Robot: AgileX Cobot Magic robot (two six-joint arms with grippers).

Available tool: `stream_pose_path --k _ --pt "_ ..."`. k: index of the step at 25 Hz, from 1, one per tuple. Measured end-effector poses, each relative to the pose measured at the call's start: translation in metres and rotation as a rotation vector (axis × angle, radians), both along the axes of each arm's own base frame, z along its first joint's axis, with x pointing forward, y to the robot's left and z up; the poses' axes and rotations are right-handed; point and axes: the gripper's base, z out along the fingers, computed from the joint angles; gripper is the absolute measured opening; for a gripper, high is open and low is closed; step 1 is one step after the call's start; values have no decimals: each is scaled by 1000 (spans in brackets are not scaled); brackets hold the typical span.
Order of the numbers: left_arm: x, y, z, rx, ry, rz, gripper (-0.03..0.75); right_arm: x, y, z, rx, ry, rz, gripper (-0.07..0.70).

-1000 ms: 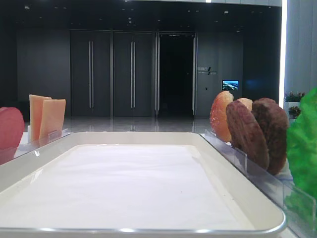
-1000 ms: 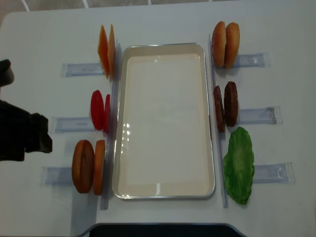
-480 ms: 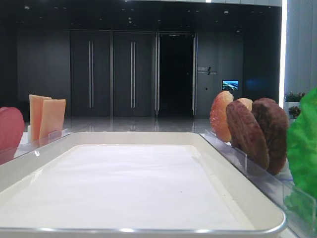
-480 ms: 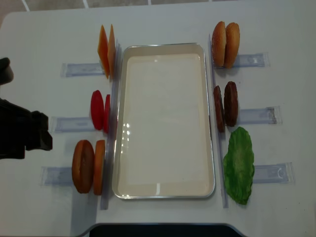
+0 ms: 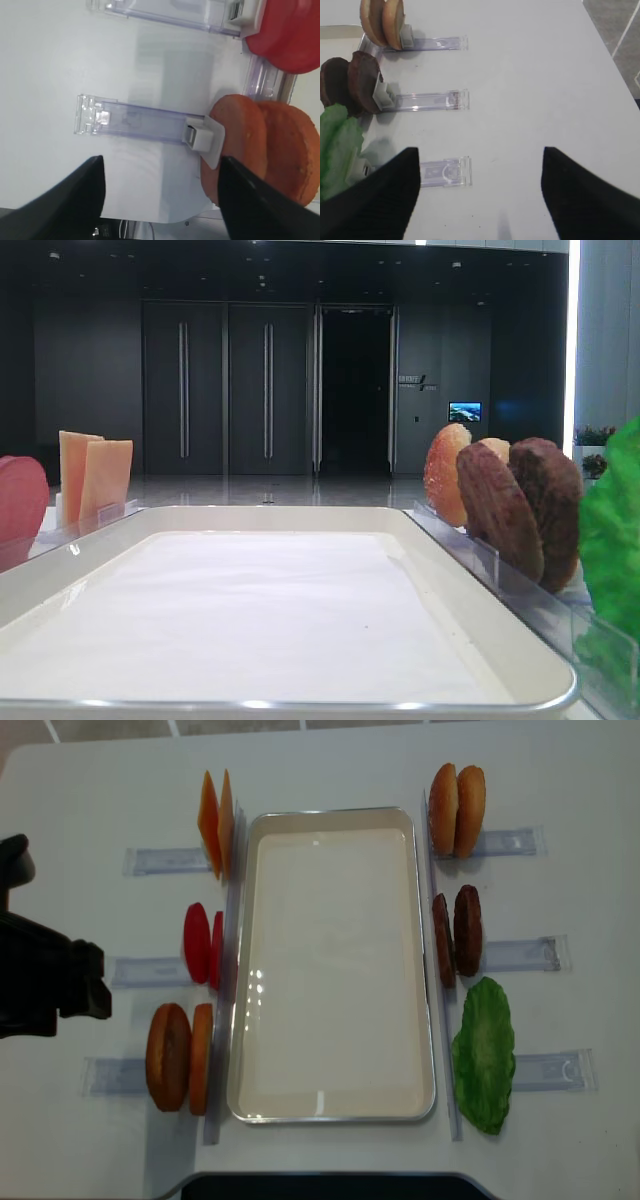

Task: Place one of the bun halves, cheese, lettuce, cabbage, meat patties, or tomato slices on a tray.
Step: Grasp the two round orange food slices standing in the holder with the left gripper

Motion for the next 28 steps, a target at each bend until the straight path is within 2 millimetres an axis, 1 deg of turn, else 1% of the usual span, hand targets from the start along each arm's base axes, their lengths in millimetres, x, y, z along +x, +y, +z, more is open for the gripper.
stream_pose_path --k 7,11,21,28 --pt "2 -20 0 56 -32 -47 535 0 0 0 0 0 0 514" --pt "4 -32 -5 60 -11 -62 535 0 0 0 0 0 0 514" --pt "4 -76 -16 62 -18 -124 535 0 0 0 0 0 0 514" --pt "3 -109 -26 28 -27 -167 535 0 0 0 0 0 0 514"
